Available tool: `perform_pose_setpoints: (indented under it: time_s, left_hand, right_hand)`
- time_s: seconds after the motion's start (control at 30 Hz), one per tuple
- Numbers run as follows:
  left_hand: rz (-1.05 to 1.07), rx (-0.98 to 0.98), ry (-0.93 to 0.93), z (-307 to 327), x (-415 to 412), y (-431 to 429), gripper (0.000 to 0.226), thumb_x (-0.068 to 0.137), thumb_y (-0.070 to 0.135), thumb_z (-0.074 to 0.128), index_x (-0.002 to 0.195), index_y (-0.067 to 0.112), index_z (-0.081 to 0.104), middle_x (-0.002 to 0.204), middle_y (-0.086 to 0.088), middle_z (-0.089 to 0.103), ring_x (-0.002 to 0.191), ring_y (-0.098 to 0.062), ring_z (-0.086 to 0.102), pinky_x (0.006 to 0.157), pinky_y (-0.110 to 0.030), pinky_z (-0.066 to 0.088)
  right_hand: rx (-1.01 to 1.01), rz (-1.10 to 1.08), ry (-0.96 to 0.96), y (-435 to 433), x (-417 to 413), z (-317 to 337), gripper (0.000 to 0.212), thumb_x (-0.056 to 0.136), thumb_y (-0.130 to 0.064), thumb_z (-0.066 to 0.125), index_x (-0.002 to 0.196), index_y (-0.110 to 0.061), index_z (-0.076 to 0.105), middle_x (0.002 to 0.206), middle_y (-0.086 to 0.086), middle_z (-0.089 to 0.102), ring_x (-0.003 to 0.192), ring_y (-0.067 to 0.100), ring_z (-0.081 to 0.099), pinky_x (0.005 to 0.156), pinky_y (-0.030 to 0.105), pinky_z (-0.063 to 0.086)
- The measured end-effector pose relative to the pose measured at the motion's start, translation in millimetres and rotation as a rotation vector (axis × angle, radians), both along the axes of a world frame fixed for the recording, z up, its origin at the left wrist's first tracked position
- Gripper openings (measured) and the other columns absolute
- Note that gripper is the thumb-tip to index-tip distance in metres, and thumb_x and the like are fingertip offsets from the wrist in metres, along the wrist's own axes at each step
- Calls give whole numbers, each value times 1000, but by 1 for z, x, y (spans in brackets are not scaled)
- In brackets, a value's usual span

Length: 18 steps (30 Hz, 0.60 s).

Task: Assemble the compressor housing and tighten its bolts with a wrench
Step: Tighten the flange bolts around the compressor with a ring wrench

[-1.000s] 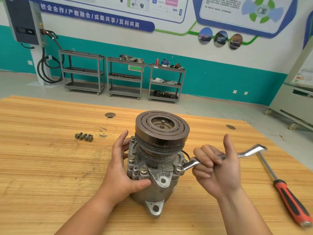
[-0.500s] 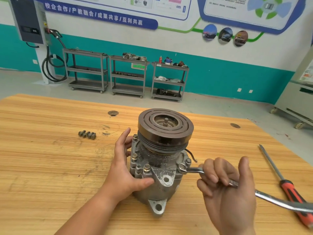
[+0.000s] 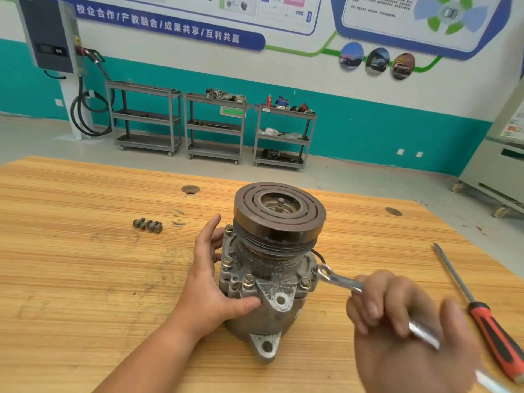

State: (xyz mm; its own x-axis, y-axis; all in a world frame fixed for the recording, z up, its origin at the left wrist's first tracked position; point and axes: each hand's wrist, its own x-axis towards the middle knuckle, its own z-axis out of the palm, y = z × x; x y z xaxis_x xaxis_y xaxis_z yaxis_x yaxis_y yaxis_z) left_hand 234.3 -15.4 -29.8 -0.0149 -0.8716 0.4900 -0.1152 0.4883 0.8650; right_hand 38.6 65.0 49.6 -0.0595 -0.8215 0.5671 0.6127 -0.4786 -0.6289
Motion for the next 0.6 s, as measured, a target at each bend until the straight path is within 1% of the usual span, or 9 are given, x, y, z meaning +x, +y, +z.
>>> perform_pose_setpoints:
  time_s: [0.07, 0.13, 0.27, 0.33, 0.37, 0.43, 0.5, 0.53, 0.6]
  left_hand:
    - [-2, 5, 4, 0, 0, 1, 119, 31, 81, 77, 133, 66, 18, 139, 7, 38, 127, -2, 43, 97, -21, 36]
    - [-5, 5, 9, 1, 0, 1, 119, 30, 81, 77, 133, 67, 18, 139, 8, 38, 127, -1, 43, 97, -20, 36]
    - [-6, 1, 10, 1, -1, 0, 119, 31, 80, 78, 133, 66, 19, 139, 8, 38, 128, -2, 43, 97, -20, 36]
    - [-3, -2, 10, 1, -1, 0, 119, 32, 80, 78, 134, 65, 19, 139, 7, 38, 128, -3, 43, 98, -21, 37]
    - [-5, -3, 12, 1, -1, 0, 119, 32, 80, 78, 134, 65, 20, 139, 6, 38, 128, -5, 43, 99, -22, 37]
    - [-13, -8, 20, 1, -1, -1, 119, 32, 80, 78, 135, 65, 20, 139, 4, 38, 129, -7, 43, 100, -27, 37]
    - [-22, -10, 26, -1, -1, -1, 119, 33, 78, 79, 135, 63, 21, 140, 3, 38, 130, -9, 43, 102, -31, 37]
    - [-24, -9, 28, -1, 0, -1, 120, 33, 78, 80, 136, 63, 21, 140, 3, 38, 130, -9, 43, 102, -31, 37]
    - [-30, -6, 31, -2, 0, -1, 121, 34, 77, 81, 137, 61, 21, 140, 4, 38, 130, -9, 42, 102, -31, 37]
  right_hand:
    - [217, 82, 36, -23, -17, 6, 52, 63, -60, 67, 44, -21, 38, 48, 0, 42, 46, 14, 21, 39, 16, 25]
    - [323, 217, 81, -47, -24, 6, 55, 63, -63, 66, 45, -23, 34, 45, -3, 39, 45, 12, 17, 35, 16, 23]
    - [364, 566, 32, -88, -32, -10, 51, 86, -55, 52, 56, -17, 35, 54, 0, 35, 47, 11, 23, 40, 18, 27]
    - [373, 688, 23, -96, -32, -10, 49, 90, -51, 48, 58, -16, 35, 58, 1, 34, 44, 9, 18, 42, 19, 25]
    - [368, 693, 28, -97, -31, -8, 50, 88, -51, 51, 57, -16, 34, 57, 1, 33, 43, 8, 12, 41, 18, 24]
    - [371, 612, 58, -88, -28, -3, 54, 78, -57, 62, 52, -20, 32, 51, -2, 30, 42, 7, 7, 37, 17, 20]
    - [371, 342, 42, -65, -20, -4, 58, 64, -65, 68, 45, -23, 33, 45, -6, 29, 40, 6, 14, 36, 16, 18]
    - [369, 195, -17, -49, -13, -9, 57, 60, -67, 69, 43, -23, 36, 44, -7, 31, 40, 7, 18, 36, 16, 18]
    - [386, -22, -108, -19, 4, -10, 54, 58, -66, 68, 39, -23, 40, 44, -4, 34, 40, 8, 21, 37, 16, 19]
